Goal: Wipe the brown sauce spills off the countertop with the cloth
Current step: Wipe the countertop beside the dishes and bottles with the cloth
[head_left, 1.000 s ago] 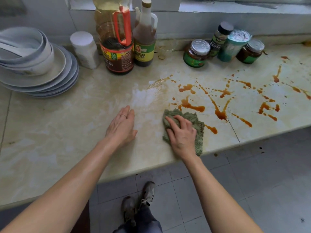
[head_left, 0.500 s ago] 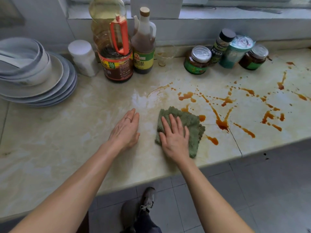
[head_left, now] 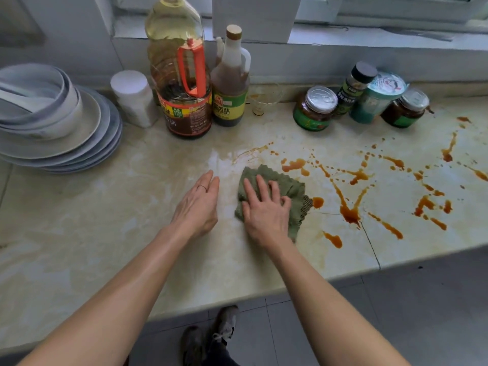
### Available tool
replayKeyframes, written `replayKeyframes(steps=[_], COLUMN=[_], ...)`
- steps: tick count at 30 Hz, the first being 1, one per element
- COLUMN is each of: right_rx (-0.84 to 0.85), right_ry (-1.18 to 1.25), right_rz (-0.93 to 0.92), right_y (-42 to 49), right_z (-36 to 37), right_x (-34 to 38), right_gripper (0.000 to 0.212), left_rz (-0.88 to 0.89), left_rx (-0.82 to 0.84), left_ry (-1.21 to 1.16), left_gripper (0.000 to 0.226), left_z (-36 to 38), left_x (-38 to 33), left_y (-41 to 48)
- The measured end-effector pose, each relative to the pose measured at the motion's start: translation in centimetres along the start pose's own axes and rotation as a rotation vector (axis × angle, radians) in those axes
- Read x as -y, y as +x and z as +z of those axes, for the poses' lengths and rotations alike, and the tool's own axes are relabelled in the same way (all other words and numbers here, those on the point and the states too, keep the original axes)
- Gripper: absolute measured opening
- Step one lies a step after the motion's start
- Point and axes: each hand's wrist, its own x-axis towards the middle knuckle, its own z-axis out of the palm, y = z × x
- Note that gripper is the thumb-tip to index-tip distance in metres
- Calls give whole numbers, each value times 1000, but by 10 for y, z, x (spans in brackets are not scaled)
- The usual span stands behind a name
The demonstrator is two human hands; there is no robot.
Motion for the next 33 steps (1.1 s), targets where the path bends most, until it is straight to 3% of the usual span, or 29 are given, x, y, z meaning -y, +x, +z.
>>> replayKeyframes(steps=[6, 10, 16, 22, 27, 33], right_rx=[-57, -54, -64, -78, -107, -69], right_ry=[-34, -34, 2, 101, 61, 64], right_rz=[-214, -90, -198, -60, -177, 26], right_y=[4, 52, 41, 64, 40, 104], right_z=[7, -15, -7, -12, 1, -19], right_x=[21, 21, 32, 25, 23, 16], right_gripper=[56, 56, 56, 57, 56, 55], left_rz=[-42, -65, -101, -114, -128, -100], left_rx=[10, 22, 13, 7, 30, 17], left_ry=[14, 51, 52, 72, 44, 44], left_gripper=[65, 65, 67, 65, 71, 69], left_z=[1, 2, 1, 0, -1, 1], left_x=[-1, -1, -6, -6, -9, -13], left_y=[8, 14, 24, 31, 41, 45])
